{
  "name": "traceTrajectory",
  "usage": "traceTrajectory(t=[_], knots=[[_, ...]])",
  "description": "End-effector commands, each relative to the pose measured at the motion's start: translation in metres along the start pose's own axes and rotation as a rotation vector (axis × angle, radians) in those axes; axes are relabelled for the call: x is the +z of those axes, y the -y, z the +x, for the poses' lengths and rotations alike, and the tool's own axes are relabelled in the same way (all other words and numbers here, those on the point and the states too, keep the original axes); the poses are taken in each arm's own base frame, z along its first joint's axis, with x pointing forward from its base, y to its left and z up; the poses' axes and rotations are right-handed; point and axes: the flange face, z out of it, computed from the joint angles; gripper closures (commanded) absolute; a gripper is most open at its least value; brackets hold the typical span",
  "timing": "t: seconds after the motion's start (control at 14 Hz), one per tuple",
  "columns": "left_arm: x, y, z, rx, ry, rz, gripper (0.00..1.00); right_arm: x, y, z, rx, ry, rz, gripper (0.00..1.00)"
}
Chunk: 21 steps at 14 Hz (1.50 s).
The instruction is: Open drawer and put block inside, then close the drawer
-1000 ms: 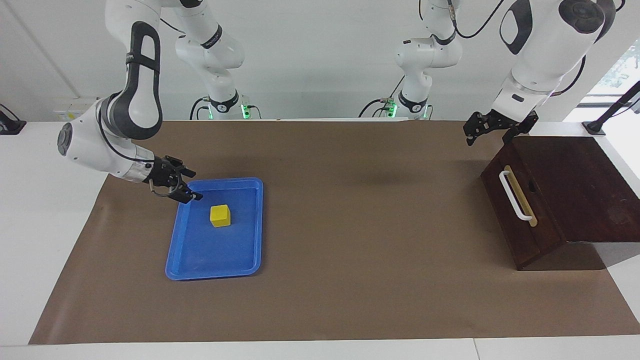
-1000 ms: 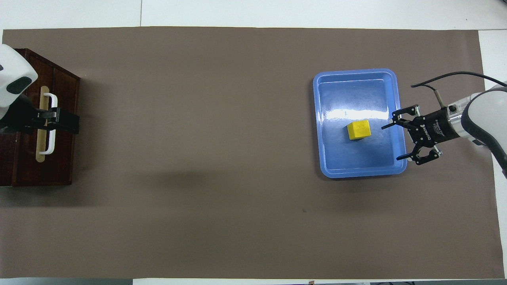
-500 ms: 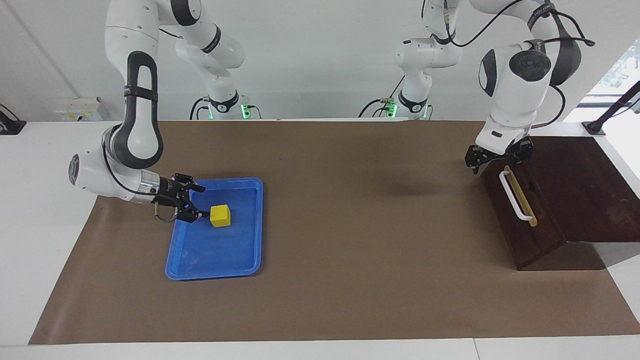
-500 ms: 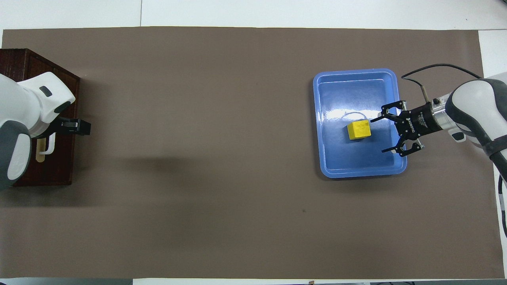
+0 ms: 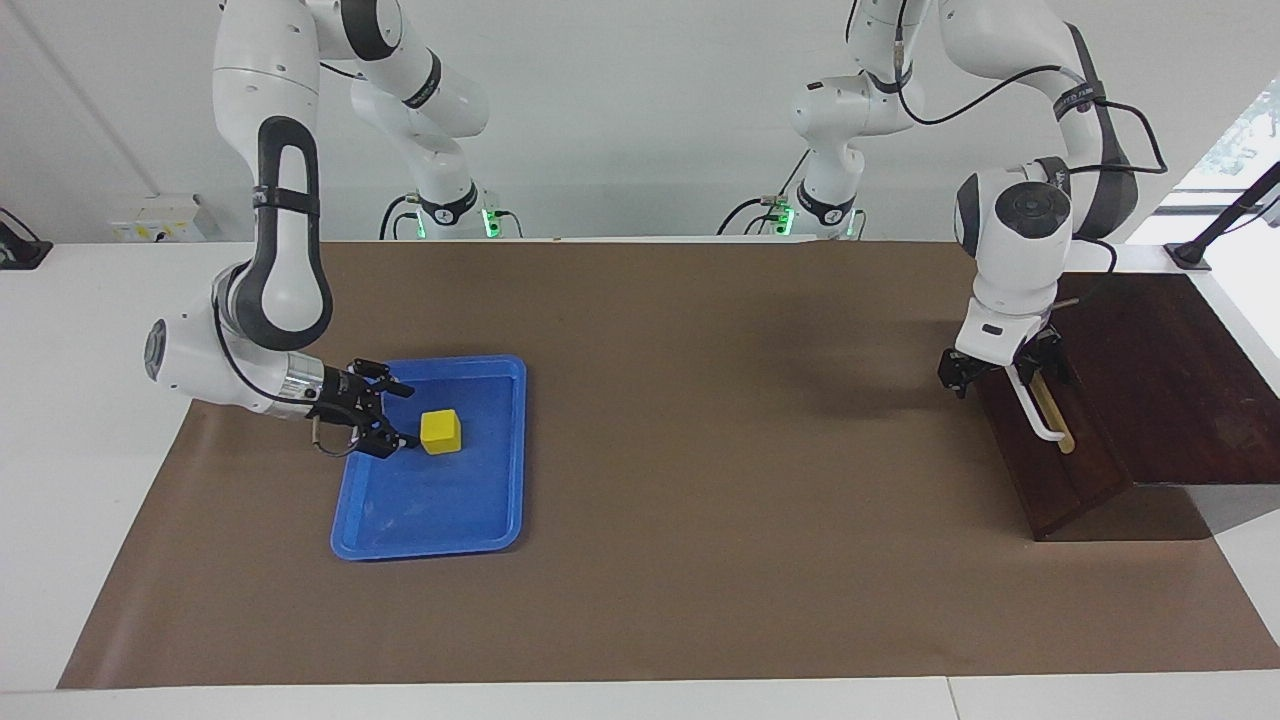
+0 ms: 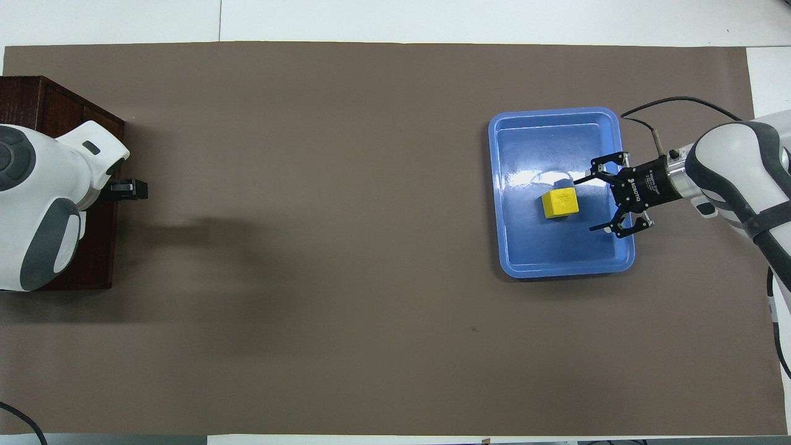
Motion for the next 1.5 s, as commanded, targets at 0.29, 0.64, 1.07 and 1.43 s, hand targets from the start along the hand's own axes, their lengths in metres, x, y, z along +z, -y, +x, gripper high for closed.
traceTrajectory(t=[0.29, 0.64, 1.07, 1.43], knots=[[0.035, -0.004, 0.004, 0.041, -0.031, 0.017, 0.00, 0.019, 0.007, -0.003, -0.013, -0.010, 0.037, 0.00], [0.013, -0.065, 0.007, 0.130, -0.043, 0.007, 0.00, 0.022, 0.004, -0.003, -0.018, 0.000, 0.038, 0.00], [-0.017, -0.131, 0.000, 0.131, -0.020, -0.042, 0.00, 0.024, 0.004, -0.004, -0.032, 0.008, 0.052, 0.99], [-0.022, -0.140, -0.003, 0.131, -0.008, -0.058, 0.00, 0.027, 0.008, -0.010, -0.042, 0.006, 0.057, 1.00]])
